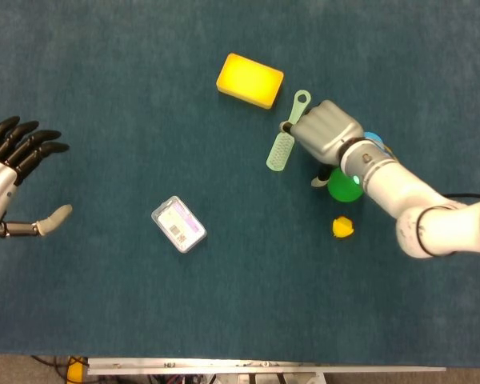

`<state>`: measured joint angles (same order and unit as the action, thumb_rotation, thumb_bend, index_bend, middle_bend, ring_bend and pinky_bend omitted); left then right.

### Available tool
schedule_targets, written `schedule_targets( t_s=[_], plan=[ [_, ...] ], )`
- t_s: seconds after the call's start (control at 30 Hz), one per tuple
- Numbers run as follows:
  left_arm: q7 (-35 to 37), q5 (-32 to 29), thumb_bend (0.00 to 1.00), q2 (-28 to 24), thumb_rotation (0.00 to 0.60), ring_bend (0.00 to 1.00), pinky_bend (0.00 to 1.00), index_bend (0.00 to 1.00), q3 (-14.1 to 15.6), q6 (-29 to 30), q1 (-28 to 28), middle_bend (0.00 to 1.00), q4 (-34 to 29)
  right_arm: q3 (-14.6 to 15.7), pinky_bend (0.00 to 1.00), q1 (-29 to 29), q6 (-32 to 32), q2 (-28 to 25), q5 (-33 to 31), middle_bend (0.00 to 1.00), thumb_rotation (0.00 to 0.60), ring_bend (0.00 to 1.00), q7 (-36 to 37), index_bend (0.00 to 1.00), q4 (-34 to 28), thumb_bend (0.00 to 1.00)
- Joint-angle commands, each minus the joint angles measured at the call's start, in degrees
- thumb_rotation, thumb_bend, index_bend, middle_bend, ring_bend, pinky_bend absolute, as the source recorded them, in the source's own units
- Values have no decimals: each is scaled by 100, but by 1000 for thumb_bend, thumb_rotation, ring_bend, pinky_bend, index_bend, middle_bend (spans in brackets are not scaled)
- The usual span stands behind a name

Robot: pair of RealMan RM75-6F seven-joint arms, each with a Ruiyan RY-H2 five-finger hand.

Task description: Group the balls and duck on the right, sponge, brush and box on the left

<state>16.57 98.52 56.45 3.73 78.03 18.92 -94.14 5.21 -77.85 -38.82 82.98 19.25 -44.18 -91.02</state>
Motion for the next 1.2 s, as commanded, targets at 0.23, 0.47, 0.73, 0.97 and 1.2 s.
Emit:
schedule_targets(
  t_s=[0.23, 0.47, 0.73, 0.97, 1.2],
  plan=[
    [72, -61, 246, -22, 222, 64, 0, 187, -9, 48, -62, 149, 60, 42, 304, -187, 105, 439, -221, 387, 475, 267, 162, 114, 466, 53],
    [144, -88, 246, -38, 223, 64, 0, 187, -23, 103, -108, 148, 113, -105, 304, -198, 183, 634, -133, 382, 475, 263, 475, 96, 624, 54],
    [220, -96, 246, -38, 221, 63, 0, 187, -27, 137, -147, 148, 182, -180, 304, -125, 139, 639, 220, 382, 474, 263, 743, 94, 610, 54],
    [266, -86, 246, -16, 223, 63, 0, 187, -27, 128, -154, 148, 235, -2, 304, -174, -9, 546, 138, 382, 475, 263, 661, 94, 518, 54],
    [257, -69, 246, 2, 223, 63, 0, 187, -48, 113, -133, 148, 229, 56, 304, -203, -132, 732, 101, 382, 475, 263, 562, 94, 658, 53]
  ],
)
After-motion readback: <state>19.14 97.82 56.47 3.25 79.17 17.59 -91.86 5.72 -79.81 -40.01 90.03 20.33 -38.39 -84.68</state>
